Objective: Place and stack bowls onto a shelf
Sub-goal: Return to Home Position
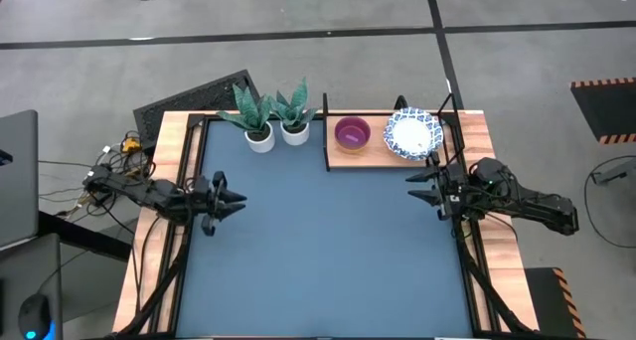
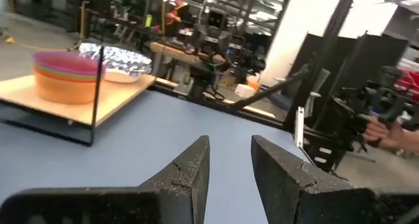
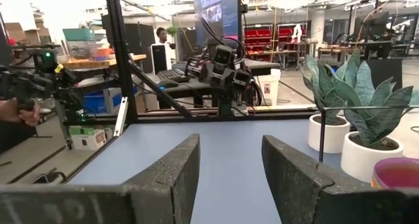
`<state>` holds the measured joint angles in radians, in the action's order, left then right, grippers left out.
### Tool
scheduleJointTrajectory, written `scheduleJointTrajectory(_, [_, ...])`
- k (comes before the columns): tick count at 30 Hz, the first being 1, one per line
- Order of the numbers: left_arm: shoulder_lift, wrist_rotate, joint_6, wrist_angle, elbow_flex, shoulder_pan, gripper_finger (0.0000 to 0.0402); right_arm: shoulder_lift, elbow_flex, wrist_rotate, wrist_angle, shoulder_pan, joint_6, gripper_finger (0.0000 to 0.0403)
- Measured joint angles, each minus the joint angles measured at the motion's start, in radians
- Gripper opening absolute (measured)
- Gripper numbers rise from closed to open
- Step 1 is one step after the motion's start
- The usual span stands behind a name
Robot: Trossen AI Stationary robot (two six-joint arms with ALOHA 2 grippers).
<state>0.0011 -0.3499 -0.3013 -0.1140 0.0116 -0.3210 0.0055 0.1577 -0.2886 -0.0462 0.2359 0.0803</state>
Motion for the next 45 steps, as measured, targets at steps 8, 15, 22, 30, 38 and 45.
scheduleJointTrajectory(8, [0.003, -0.009, 0.087, 0.004, 0.000, 0.000, 0.0099, 0.000, 0.000, 0.028, -0.006, 0.002, -0.003, 0.0189])
scheduleJointTrajectory(15, [0.004, -0.093, 0.031, 0.035, 0.000, 0.000, 0.0099, 0.000, 0.000, 0.029, -0.007, 0.002, -0.002, 0.0189])
scheduleJointTrajectory(22, [0.004, -0.093, -0.007, 0.035, 0.000, 0.000, 0.0099, 0.000, 0.000, 0.029, -0.007, 0.002, -0.002, 0.0189])
scheduleJointTrajectory(30, [0.004, -0.093, -0.008, 0.035, 0.000, 0.000, 0.0099, 0.000, 0.000, 0.029, -0.007, 0.002, -0.002, 0.0189])
scheduleJointTrajectory(38, [0.004, -0.093, -0.009, 0.035, -0.001, 0.000, 0.0099, 0.000, 0.000, 0.029, -0.007, 0.002, -0.002, 0.0189])
scheduleJointTrajectory(45, [0.004, -0.093, -0.009, 0.035, -0.001, 0.000, 0.0099, 0.000, 0.000, 0.028, -0.007, 0.002, -0.002, 0.0189])
